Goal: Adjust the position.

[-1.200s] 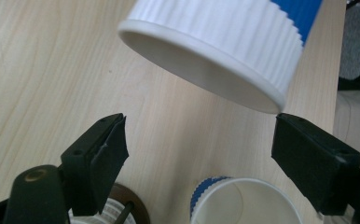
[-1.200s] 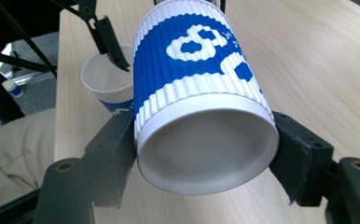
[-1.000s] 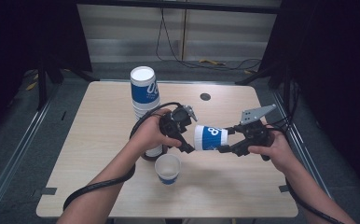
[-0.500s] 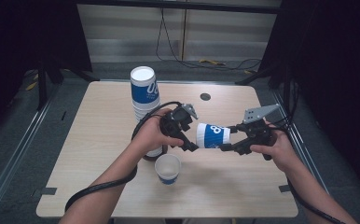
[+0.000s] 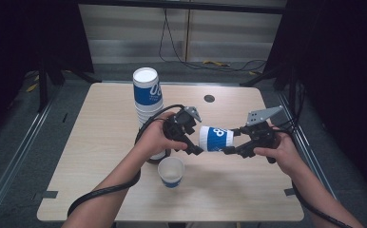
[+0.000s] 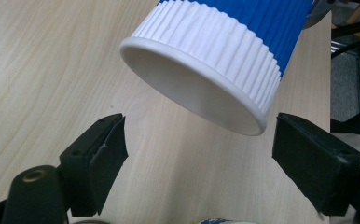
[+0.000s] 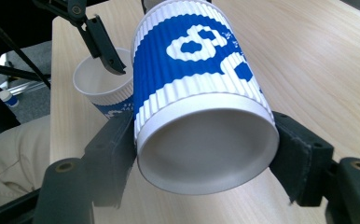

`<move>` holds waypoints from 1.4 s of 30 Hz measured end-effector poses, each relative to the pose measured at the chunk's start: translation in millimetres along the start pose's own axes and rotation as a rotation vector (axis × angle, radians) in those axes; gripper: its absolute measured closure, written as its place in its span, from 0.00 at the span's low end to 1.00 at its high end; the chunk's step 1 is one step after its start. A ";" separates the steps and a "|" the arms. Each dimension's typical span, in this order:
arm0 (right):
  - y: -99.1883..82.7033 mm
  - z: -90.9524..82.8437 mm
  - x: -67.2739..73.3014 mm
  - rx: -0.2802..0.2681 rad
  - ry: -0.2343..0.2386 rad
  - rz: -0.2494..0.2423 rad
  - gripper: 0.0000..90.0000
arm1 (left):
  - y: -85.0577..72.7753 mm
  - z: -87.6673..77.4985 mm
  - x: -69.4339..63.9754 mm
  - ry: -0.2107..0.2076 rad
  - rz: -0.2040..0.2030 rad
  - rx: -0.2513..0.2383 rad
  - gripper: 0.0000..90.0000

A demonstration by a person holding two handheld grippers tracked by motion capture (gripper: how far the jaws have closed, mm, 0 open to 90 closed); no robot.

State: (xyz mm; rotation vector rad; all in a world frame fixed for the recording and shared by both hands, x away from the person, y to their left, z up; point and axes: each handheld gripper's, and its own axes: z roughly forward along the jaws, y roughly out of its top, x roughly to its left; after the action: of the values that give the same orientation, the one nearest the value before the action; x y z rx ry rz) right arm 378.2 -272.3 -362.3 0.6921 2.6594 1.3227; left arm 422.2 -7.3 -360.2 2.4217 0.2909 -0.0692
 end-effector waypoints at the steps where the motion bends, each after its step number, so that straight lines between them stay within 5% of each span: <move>1: -0.2 -0.1 -0.3 -0.001 -0.003 -0.002 0.31 | -0.1 0.4 -0.1 -0.002 0.002 -0.005 0.19; 17: 1.7 0.0 -0.1 -0.007 0.000 0.009 0.31 | -1.3 4.9 -0.2 0.000 0.007 -0.015 0.19; 28: 1.8 -2.2 0.9 -0.030 0.018 0.013 0.31 | -1.6 3.5 0.3 0.009 0.004 -0.078 0.17; 42: -2.2 -0.5 2.6 -0.038 0.048 -0.003 0.32 | 4.4 9.1 -3.3 -0.020 0.094 -0.077 0.15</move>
State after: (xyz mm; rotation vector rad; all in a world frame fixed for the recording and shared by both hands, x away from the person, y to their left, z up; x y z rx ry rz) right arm 374.9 -272.7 -363.4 0.6597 2.6634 1.4033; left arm 420.2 -17.0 -363.9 2.3530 0.1680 -0.0391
